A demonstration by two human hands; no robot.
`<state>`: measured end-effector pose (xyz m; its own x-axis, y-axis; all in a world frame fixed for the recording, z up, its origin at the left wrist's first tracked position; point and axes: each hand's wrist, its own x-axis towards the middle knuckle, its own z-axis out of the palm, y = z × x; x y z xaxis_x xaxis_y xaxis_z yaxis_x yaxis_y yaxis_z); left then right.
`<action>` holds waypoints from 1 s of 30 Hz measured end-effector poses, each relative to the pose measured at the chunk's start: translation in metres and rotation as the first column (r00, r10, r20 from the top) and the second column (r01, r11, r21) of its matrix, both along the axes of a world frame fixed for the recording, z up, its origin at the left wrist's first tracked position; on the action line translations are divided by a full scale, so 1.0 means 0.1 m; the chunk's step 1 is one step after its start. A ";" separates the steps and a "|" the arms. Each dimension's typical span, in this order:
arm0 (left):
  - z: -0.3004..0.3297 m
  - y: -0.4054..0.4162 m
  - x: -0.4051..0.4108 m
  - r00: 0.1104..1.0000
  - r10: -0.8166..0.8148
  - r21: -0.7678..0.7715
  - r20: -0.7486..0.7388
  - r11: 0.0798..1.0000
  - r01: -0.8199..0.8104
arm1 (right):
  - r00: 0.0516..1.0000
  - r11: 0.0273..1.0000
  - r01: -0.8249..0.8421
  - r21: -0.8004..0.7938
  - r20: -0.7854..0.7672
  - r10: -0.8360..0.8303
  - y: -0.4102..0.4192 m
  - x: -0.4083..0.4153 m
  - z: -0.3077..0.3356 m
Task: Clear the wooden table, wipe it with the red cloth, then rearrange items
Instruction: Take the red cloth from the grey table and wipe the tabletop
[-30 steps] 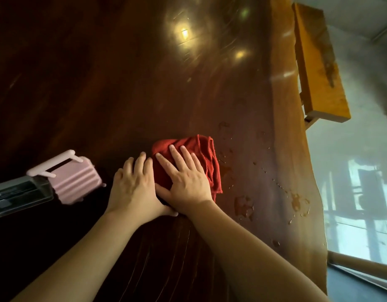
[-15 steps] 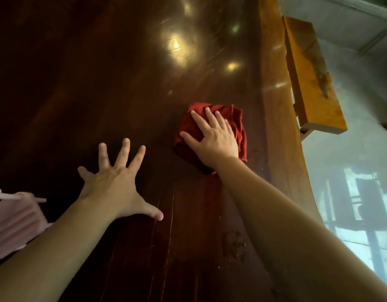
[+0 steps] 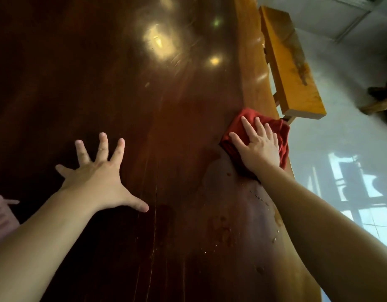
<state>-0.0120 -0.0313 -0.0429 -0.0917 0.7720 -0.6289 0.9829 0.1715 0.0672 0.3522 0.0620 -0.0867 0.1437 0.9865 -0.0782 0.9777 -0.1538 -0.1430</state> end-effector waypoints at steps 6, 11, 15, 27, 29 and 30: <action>0.02 -0.03 0.07 0.998 -0.061 0.053 0.035 0.997 0.059 | 1.000 1.000 -0.017 0.005 -0.012 0.017 -0.48 -0.18 -0.01; -0.02 -0.31 0.19 0.983 -0.182 0.064 0.035 0.982 0.180 | 0.999 0.999 -0.032 -0.003 -0.024 0.032 -0.86 -0.54 0.02; -0.04 -0.57 0.14 0.978 -0.205 0.064 0.026 0.977 0.203 | 0.996 0.997 -0.079 0.004 -0.037 0.079 -1.15 -0.83 0.04; -0.02 -1.18 -0.02 0.983 -0.181 0.026 -0.018 0.983 0.181 | 0.899 0.904 -0.422 0.065 -0.095 0.427 -2.16 -1.60 0.03; -0.02 -1.20 0.03 0.983 -0.184 0.016 -0.013 0.983 0.184 | 0.863 0.869 -0.491 0.059 -0.103 0.494 -2.17 -1.46 0.04; -0.02 -1.20 0.04 0.984 -0.179 0.007 -0.009 0.984 0.179 | 0.851 0.859 -0.509 0.060 -0.113 0.512 -2.15 -1.39 0.05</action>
